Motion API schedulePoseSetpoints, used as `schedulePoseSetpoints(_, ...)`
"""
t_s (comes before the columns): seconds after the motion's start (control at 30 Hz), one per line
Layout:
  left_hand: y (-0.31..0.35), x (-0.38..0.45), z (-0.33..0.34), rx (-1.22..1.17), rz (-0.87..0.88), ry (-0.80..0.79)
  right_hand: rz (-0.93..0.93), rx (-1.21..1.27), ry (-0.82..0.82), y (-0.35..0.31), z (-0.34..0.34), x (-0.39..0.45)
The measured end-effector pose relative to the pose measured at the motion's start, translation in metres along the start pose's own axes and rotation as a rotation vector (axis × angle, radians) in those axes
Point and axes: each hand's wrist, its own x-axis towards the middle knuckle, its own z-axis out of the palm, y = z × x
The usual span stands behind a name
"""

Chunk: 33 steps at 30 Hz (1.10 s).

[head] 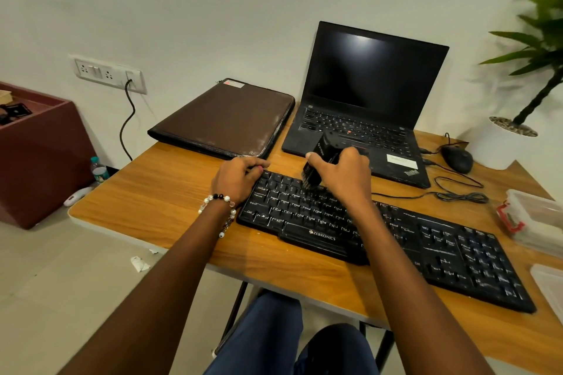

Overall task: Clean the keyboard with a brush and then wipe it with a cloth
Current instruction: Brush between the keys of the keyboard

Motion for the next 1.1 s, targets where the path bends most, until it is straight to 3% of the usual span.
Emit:
schedulePoseSetpoints(0.23, 0.001, 0.0, 0.0, 0.025, -0.013, -0.001, 0.006, -0.122, -0.179, -0.009, -0.006, 0.009)
schedulePoseSetpoints(0.37, 0.001, 0.0, -0.001, 0.003, -0.007, -0.002, -0.006, 0.169, -0.146, -0.021, 0.005, 0.008)
schedulePoseSetpoints(0.47, 0.0, 0.0, -0.001, -0.019, -0.022, 0.002, -0.064, 0.237, -0.252, -0.03, 0.02, 0.002)
schedulePoseSetpoints(0.77, -0.003, 0.001, -0.001, -0.057, -0.024, 0.003, -0.233, -0.108, -0.358, -0.035, 0.004, 0.01)
schedulePoseSetpoints(0.93, -0.001, 0.001, -0.001, -0.099, -0.044, 0.008, -0.114, 0.115, -0.22, -0.044, 0.02, 0.006)
schedulePoseSetpoints(1.1, 0.0, 0.0, -0.002, -0.102, -0.046, 0.021, -0.124, 0.0, -0.022, -0.046, 0.046, -0.008)
